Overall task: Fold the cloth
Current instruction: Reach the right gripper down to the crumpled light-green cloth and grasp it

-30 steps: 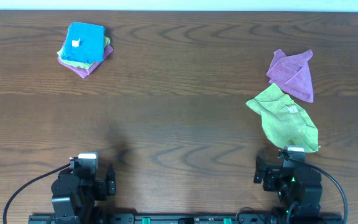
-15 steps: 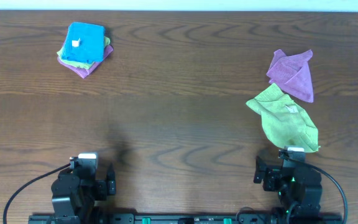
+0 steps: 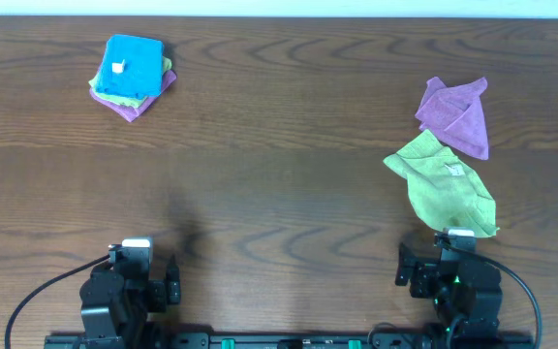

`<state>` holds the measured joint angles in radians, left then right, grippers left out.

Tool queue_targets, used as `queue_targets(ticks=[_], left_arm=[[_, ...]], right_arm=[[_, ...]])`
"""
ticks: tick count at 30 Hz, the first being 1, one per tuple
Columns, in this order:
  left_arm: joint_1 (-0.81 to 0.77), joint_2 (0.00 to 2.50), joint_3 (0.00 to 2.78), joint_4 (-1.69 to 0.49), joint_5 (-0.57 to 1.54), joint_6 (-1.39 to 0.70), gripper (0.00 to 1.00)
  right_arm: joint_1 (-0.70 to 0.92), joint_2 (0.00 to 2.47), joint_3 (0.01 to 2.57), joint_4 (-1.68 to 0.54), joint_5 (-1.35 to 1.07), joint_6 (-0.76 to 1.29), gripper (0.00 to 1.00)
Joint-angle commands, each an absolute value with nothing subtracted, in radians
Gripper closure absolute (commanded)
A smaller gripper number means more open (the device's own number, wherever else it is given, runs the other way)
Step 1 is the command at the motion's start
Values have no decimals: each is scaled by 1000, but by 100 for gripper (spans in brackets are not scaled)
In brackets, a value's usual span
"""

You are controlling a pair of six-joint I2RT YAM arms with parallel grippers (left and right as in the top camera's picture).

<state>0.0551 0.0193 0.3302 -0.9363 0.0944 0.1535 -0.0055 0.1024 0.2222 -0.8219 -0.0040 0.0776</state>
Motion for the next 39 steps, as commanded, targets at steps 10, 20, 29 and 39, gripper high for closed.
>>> queue_targets(ticks=[10, 20, 29, 39], left_arm=[[50, 10, 330, -946, 94, 142, 5], [50, 10, 330, -945, 94, 142, 5], [50, 10, 330, -946, 94, 142, 5], [50, 10, 330, -945, 94, 142, 5]], right_arm=[[-39, 408, 443, -804, -1, 134, 1], [-126, 921, 905, -807, 13, 165, 1], [-202, 1312, 1129, -822, 30, 179, 1], [-204, 1561, 1133, -765, 29, 156, 1]])
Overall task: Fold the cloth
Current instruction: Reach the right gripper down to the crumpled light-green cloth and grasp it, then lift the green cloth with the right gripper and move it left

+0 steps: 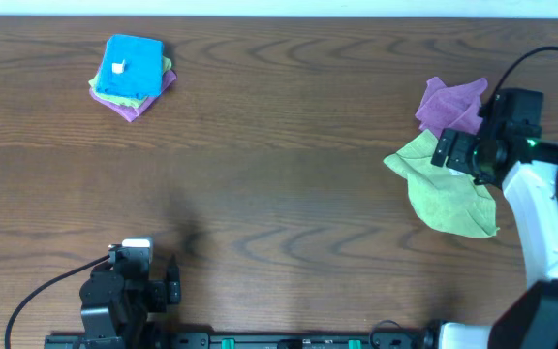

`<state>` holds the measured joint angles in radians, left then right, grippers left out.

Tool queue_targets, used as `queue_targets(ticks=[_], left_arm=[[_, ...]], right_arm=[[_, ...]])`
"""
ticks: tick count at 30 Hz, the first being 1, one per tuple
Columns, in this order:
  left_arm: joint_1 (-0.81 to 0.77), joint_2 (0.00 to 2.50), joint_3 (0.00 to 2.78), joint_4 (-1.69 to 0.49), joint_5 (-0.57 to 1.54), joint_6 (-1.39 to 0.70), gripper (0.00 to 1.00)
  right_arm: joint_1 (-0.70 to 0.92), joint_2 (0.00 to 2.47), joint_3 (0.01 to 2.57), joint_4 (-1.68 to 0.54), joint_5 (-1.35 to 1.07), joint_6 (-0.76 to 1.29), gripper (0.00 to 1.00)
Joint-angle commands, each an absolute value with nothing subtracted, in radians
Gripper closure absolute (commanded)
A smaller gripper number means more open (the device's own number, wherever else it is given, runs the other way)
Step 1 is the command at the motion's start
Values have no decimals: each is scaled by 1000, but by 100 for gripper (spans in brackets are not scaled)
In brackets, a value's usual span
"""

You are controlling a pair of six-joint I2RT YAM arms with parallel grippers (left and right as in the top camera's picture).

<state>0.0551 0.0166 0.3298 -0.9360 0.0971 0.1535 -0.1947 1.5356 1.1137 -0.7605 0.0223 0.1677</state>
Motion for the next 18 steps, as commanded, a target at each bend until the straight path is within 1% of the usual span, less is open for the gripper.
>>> queue_targets(ticks=[1, 13, 14, 15, 16, 17, 18], left_arm=[[50, 10, 330, -946, 94, 142, 5], [50, 10, 330, -946, 94, 142, 5], [50, 10, 330, -946, 94, 142, 5], [50, 10, 330, -946, 94, 142, 5], [50, 10, 330, -946, 94, 142, 5], [50, 10, 330, -946, 94, 142, 5], [50, 10, 330, -946, 94, 142, 5]], right_arm=[[-204, 1580, 1130, -763, 22, 155, 1], [-204, 1798, 1130, -748, 10, 155, 1], [-204, 1823, 1130, -748, -10, 155, 8], [-204, 1835, 1130, -749, -18, 156, 23], [-203, 1839, 1130, -750, -23, 155, 43], [-200, 1837, 1131, -748, -24, 155, 57], [-196, 1829, 1131, -747, -23, 155, 78]])
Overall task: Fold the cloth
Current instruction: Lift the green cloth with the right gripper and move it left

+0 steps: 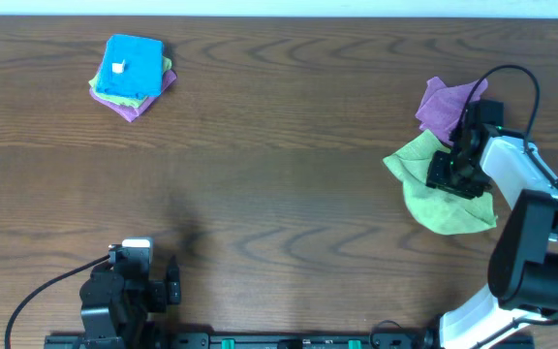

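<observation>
A crumpled green cloth (pixel 422 189) lies on the table at the right, and a crumpled purple cloth (pixel 443 105) touches its far edge. My right gripper (pixel 449 174) points down onto the middle of the green cloth. Its black body hides its fingers, so I cannot tell whether they are open or shut on the fabric. My left gripper (pixel 170 282) is folded back at the table's near left edge, far from both cloths, and its jaws are too small to read.
A neat stack of folded cloths, blue (pixel 131 66) on top of green and purple, sits at the far left. The wooden table (pixel 279 165) spans the view. The right arm's white link (pixel 516 170) and cable reach over the table's right side.
My right gripper has moved from the green cloth's upper right edge, near the purple cloth, down and left onto its middle. The cloth's lower right outline has pulled in slightly. The left arm is unchanged.
At first both arms were parked at the near edge and the green and purple cloths lay crumpled at the right. Then my right arm was out over the seam between the two cloths. Now its gripper is down on the green cloth.
</observation>
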`<state>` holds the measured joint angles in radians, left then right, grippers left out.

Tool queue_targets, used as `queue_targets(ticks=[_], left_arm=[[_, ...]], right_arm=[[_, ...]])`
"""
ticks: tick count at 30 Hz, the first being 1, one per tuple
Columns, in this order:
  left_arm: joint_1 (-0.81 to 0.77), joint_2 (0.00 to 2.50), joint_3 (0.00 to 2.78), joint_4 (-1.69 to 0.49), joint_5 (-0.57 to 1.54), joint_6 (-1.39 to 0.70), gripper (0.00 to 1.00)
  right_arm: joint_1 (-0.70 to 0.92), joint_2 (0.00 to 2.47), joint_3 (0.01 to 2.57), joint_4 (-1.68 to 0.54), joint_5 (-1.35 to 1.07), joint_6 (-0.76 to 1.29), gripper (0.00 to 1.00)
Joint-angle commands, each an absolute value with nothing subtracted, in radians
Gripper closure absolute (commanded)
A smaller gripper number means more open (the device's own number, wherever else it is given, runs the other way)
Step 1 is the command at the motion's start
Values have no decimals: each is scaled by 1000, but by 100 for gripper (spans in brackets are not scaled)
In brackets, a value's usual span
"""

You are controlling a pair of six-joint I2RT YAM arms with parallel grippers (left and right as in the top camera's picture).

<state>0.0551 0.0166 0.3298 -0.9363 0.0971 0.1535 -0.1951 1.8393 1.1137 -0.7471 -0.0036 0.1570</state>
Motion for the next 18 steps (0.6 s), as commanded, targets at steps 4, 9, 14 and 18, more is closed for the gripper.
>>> queue_targets(ticks=[4, 9, 14, 18], left_arm=[[50, 10, 330, -946, 94, 142, 5], [50, 10, 330, -946, 94, 142, 5], [50, 10, 330, -946, 94, 142, 5], [50, 10, 330, -946, 94, 142, 5]], right_arm=[[-146, 1719, 1131, -716, -48, 123, 99], [2, 1567, 1131, -714, -163, 65, 99], [242, 1524, 1131, -727, -185, 65, 99], [410, 1524, 1132, -693, -184, 66, 99]])
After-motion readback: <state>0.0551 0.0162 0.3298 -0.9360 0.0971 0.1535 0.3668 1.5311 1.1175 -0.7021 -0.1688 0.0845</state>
